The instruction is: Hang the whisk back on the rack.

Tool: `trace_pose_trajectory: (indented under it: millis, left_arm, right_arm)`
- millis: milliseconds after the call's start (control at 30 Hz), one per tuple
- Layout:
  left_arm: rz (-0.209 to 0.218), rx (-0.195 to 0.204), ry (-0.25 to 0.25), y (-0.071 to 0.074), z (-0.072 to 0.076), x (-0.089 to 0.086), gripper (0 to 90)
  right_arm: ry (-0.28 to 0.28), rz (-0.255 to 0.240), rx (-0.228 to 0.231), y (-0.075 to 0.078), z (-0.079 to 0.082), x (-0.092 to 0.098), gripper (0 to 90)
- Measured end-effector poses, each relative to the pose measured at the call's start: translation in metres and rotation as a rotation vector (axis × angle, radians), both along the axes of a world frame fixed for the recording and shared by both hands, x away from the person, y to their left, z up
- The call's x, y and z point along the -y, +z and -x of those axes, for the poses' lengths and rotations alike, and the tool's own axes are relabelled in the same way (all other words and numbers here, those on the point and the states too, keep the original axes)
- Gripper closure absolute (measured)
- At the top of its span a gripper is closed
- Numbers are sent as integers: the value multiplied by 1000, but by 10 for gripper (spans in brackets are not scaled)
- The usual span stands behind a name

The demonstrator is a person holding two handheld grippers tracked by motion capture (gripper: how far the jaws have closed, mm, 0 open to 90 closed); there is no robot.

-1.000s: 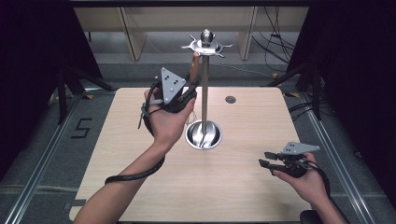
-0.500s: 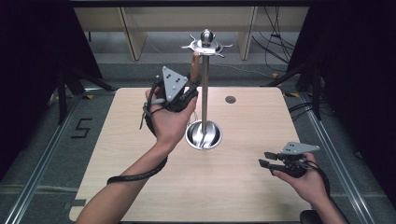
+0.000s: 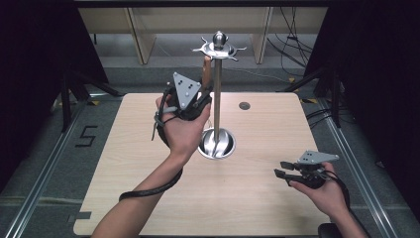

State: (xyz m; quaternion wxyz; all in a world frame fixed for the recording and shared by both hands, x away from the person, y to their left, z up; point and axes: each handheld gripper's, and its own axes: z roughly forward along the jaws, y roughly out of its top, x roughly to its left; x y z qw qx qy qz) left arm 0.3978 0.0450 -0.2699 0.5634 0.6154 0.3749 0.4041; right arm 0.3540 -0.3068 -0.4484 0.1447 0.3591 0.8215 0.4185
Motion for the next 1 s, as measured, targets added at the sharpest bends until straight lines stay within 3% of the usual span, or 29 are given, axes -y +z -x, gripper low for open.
trace_pose_trajectory:
  millis: [500,1000]
  left_arm:
    - [-16,13,37,3,-1,5,687]
    - [-38,-9,46,3,-6,7,688]
  right_arm:
    - [-3,5,3,0,0,0,584]
    - [0,5,4,0,0,1,584]
